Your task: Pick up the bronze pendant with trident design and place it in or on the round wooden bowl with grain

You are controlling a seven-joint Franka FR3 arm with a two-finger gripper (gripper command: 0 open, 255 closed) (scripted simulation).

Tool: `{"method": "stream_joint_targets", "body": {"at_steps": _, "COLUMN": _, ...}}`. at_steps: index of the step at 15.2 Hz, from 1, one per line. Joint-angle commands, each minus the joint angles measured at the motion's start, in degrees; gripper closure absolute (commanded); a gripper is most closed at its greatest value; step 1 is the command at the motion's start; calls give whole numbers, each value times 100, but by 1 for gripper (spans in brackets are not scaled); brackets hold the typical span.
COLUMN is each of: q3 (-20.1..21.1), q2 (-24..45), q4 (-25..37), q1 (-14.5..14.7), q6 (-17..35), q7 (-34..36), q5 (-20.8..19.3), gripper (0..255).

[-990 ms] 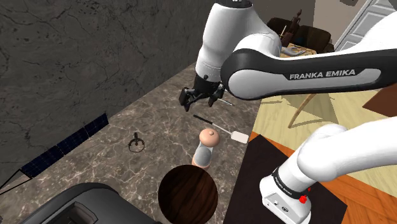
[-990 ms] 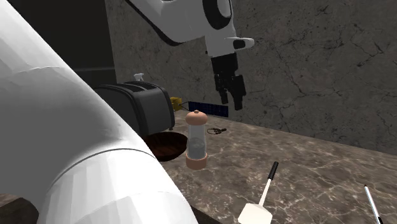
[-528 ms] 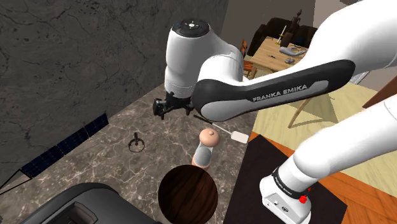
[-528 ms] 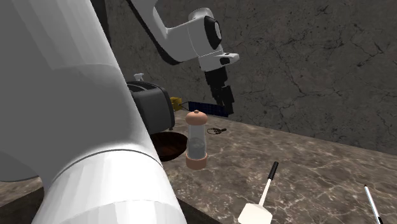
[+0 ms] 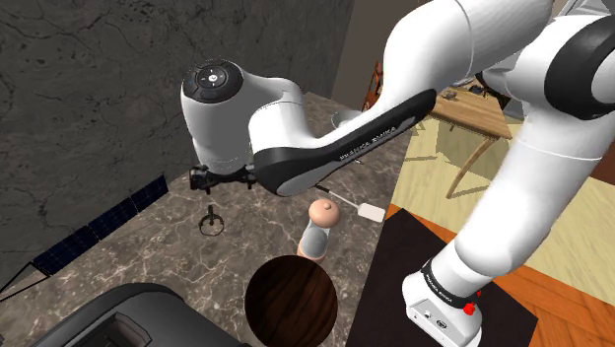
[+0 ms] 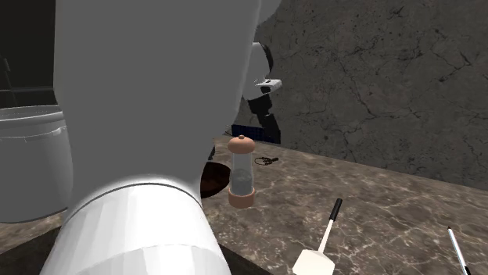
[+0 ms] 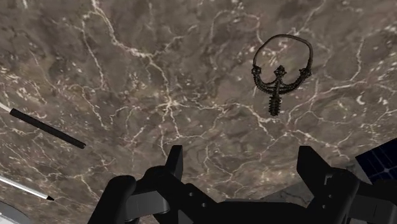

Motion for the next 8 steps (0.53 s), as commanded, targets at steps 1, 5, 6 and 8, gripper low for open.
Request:
{"method": "stream_joint_targets", "body": {"at_steps": 1, "q3": -278, "q2": 687, "q4": 552, "q1": 498, "q6": -318, "q7": 501, "q5": -702, "gripper": 0}}
{"method": "stream_joint_targets", "body": {"at_steps": 5, "q3": -710, "q2": 1450, "q4": 1280, "q1": 1180, "q6": -628, "q7": 905, "q5": -1322, "gripper": 0}}
{"method": "stream_joint_targets", "body": {"at_steps": 6, "q3": -743, "q2": 1493, "q4": 1271, "q1": 1185, "q6": -589, "q7": 925, "q5": -1366, "gripper": 0}}
{"method": "stream_joint_targets", "body": {"at_steps": 8, "q3": -807, "q2": 1581, "q4": 1259, "q1": 1195, "q6": -512, "q7": 965, "q5": -1457, "gripper": 0}}
